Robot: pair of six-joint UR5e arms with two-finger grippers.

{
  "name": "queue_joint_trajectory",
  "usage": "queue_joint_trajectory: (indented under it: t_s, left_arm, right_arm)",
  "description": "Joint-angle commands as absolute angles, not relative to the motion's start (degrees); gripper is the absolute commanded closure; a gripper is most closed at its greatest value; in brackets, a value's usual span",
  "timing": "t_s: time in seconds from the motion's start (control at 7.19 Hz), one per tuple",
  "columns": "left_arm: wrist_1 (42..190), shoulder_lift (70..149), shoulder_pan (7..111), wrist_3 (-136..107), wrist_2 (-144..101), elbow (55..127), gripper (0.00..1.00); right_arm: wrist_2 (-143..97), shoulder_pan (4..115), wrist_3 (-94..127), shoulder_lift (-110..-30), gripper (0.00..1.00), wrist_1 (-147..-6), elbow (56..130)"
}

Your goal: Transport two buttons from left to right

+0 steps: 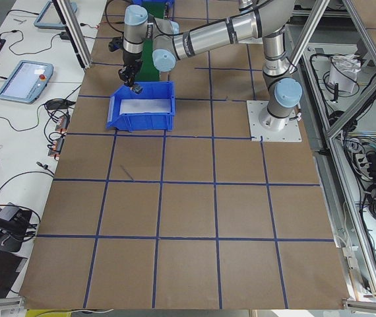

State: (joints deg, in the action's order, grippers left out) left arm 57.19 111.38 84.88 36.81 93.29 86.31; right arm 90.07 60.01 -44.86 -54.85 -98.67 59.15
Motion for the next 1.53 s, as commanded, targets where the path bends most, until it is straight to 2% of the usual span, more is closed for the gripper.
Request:
queue_joint_trajectory:
  t_s: [0.0,0.28,0.42,0.56,0.97,1.11,1.25,1.39]
  left_arm:
    - [60.0,107.8,86.4,35.3,93.5,86.2,0.67]
    - [59.5,108.3,92.3,32.9,93.8,86.2,0.67]
    - [58.7,110.1,94.8,29.1,93.8,86.8,0.68]
    - [54.9,113.5,97.1,27.7,94.0,86.4,0.68]
    - [53.4,118.9,101.6,27.6,96.1,86.3,0.69]
    - [53.4,119.3,102.6,27.4,99.0,86.4,0.59]
    - [53.8,118.7,103.0,27.2,100.9,86.5,0.01]
    - [54.2,117.9,102.9,27.3,100.9,86.3,0.00]
  right_arm:
    - [89.2,67.6,-37.2,-58.0,0.52,-98.4,59.0]
    - [85.9,73.0,-29.0,-61.6,0.43,-96.0,59.3]
    - [83.7,75.6,-25.4,-63.0,0.34,-93.7,59.3]
    - [82.4,77.2,-24.7,-64.9,0.28,-90.0,59.4]
    - [82.6,84.1,-15.6,-69.2,0.24,-85.4,60.1]
    - [83.1,84.7,-13.7,-71.3,0.22,-82.5,61.4]
    - [83.4,85.9,-13.0,-75.2,0.19,-80.7,65.9]
    - [83.5,85.9,-13.4,-79.7,0.15,-81.9,73.9]
